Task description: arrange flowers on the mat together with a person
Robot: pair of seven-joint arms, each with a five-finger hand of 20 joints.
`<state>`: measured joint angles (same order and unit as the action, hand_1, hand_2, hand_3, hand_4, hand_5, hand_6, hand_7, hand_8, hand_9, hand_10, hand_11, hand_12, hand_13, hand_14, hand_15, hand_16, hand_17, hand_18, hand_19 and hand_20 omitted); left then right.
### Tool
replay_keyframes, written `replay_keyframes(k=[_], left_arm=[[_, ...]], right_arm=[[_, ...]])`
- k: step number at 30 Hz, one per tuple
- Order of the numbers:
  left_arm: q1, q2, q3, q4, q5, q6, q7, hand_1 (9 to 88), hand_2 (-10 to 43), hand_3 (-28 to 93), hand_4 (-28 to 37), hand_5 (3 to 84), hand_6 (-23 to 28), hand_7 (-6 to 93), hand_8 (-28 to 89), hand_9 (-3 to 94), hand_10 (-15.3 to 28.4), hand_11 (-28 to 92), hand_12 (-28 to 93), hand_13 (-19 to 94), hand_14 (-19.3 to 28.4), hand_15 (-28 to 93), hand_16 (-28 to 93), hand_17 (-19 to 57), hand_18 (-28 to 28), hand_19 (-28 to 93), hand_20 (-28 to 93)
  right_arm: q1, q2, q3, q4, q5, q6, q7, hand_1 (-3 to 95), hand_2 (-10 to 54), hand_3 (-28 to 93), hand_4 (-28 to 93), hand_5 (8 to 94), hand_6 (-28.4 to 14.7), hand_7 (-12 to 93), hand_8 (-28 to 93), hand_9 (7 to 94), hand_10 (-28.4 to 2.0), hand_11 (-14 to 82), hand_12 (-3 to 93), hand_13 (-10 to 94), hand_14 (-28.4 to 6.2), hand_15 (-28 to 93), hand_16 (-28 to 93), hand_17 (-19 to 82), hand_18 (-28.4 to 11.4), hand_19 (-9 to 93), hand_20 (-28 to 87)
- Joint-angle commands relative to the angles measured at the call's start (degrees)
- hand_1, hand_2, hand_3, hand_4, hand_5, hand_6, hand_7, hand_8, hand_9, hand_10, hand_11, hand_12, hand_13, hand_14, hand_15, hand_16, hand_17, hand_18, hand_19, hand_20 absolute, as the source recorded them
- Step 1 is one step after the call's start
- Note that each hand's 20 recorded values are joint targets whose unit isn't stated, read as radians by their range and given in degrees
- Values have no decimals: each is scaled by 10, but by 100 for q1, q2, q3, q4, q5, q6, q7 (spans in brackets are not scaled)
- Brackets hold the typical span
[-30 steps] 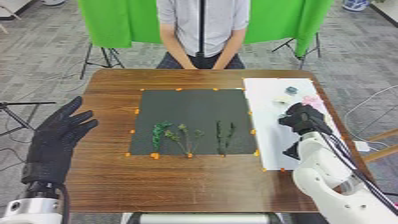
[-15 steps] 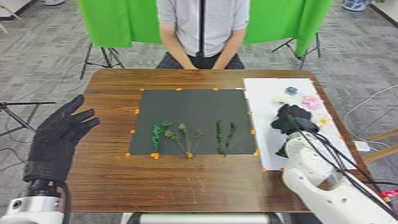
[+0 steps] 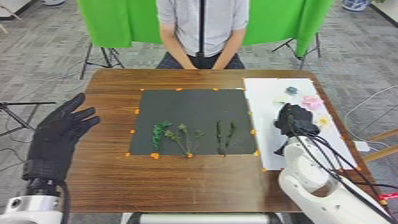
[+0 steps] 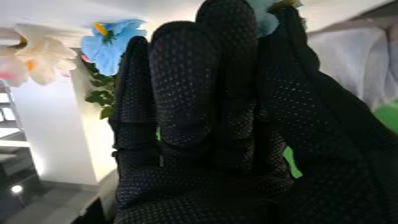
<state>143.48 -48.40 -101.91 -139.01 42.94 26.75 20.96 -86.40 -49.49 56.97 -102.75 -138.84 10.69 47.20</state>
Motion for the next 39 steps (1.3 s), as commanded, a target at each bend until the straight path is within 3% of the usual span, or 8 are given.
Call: replay_keyframes(k=[1,5,13,20,29,33,37,39], left_arm=[[-6,126,-83,-125,62,-35,120,203,75,774,-283,346,72,140,-105,325,195,265,89,220,263,549,-119,-110,208,480,87],[-38,198,-206,-152,99,-71,97,202,72,773,-283,344,70,141,-104,324,194,265,89,220,264,549,-119,-111,208,480,87],[-578,238,-145,-12,137,-100,44,205,68,773,-283,341,69,143,-105,323,192,263,90,223,265,550,-118,-108,210,484,89],[-1176,388,109,128,205,-200,-159,206,66,774,-283,341,69,143,-106,325,195,265,90,226,265,552,-118,-105,211,488,92],[-1384,387,222,187,224,-236,-152,206,67,775,-283,342,69,143,-106,327,194,267,91,227,265,554,-119,-103,212,491,93],[-1504,343,298,231,257,-338,-189,207,68,775,-283,343,70,145,-107,327,196,268,90,228,265,555,-119,-103,212,491,93],[-1414,387,275,229,197,-285,-95,207,69,775,-283,343,70,145,-107,328,196,268,90,227,265,554,-120,-104,212,490,92],[-1419,362,280,239,195,-305,-117,208,69,776,-283,343,70,145,-107,327,195,268,90,227,265,554,-120,-104,212,490,92]], right_arm=[[1123,-539,-1066,-590,320,378,-685,590,-95,636,-282,818,33,223,10,903,-51,200,377,798,-32,600,196,341,-147,811,86],[1756,-1181,-1692,-422,514,204,-1137,589,-95,640,-283,820,33,220,13,903,-51,207,375,797,-33,606,193,342,-147,812,85],[2432,-2340,-2422,276,587,-216,-1983,587,-95,644,-283,823,32,218,16,902,-50,213,374,797,-33,609,190,341,-146,814,83],[3024,-2445,-3418,546,899,-199,-2010,584,-95,648,-283,821,33,216,17,902,-52,217,372,795,-33,614,190,339,-145,816,82],[3417,-2483,-4089,893,922,-410,-1914,579,-95,647,-283,820,39,216,12,897,-54,233,365,794,-34,617,190,334,-144,814,82],[3517,-2512,-4187,1044,1056,-546,-1752,577,-95,642,-283,816,43,214,8,895,-56,242,360,793,-34,618,191,332,-145,814,82],[3445,-2521,-4150,1090,884,-714,-1808,575,-95,639,-283,810,47,209,2,891,-56,250,356,791,-35,620,192,329,-146,814,83],[3439,-2529,-4149,1114,859,-772,-1760,561,-95,636,-283,797,47,203,-5,880,-59,269,341,785,-37,624,192,324,-147,812,83]])
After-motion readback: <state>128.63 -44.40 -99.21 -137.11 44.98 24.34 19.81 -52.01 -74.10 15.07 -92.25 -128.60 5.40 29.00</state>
